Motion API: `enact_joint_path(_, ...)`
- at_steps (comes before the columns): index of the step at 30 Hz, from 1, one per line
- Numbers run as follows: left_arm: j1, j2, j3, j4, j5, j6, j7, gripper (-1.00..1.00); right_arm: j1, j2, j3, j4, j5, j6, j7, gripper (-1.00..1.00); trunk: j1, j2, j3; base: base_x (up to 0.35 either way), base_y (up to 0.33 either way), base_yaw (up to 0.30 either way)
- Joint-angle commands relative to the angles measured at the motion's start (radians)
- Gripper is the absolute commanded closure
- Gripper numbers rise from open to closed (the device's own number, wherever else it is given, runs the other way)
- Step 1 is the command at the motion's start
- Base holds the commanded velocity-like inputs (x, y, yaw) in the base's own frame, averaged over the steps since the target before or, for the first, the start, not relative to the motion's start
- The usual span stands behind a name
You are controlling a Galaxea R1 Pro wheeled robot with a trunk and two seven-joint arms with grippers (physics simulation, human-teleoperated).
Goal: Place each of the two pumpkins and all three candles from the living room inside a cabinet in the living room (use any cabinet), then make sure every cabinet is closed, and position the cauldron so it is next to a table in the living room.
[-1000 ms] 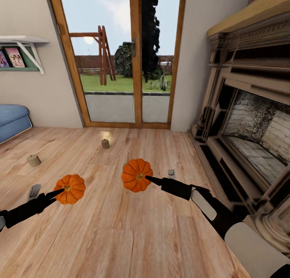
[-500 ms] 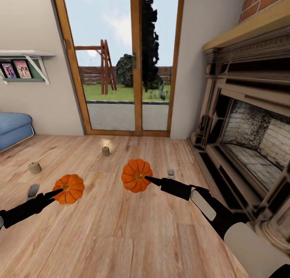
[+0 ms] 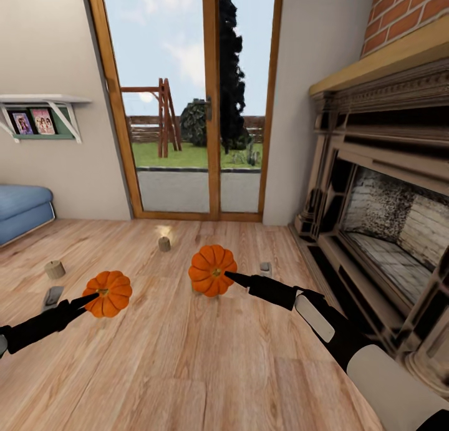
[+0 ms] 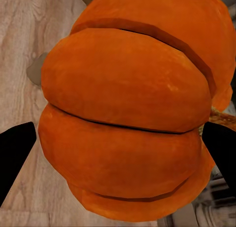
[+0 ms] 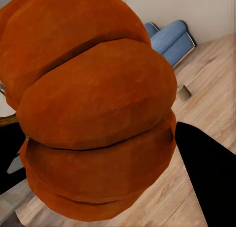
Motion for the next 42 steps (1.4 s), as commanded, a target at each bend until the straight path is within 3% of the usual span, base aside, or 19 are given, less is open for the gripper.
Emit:
enact_joint_path(1, -0.001, 0.001, -0.004, 0.0, 0.01, 0.007, 0.002, 1.0, -0.001, -0.001, 0.003, -0.001, -0.01, 0.007, -0.001, 1.0, 0.0, 0.0, -0.001, 0.0, 0.0, 0.0)
enact_joint_path(18, -0.001, 0.004, -0.002, 0.0, 0.017, -0.001, -0.008, 1.0, -0.001, -0.001, -0.003, 0.001, -0.02, 0.005, -0.004, 1.0, 0.0, 0.0, -0.001, 0.0, 0.0, -0.017)
enact_joint_path(42, -0.001, 0.002, -0.003, 0.001, 0.015, -0.001, -0.005, 1.0, -0.001, -0.002, -0.004, 0.001, -0.028, 0.003, -0.014, 1.0, -0.092, 0.168, 0.066, 0.0, 0.0, 0.0)
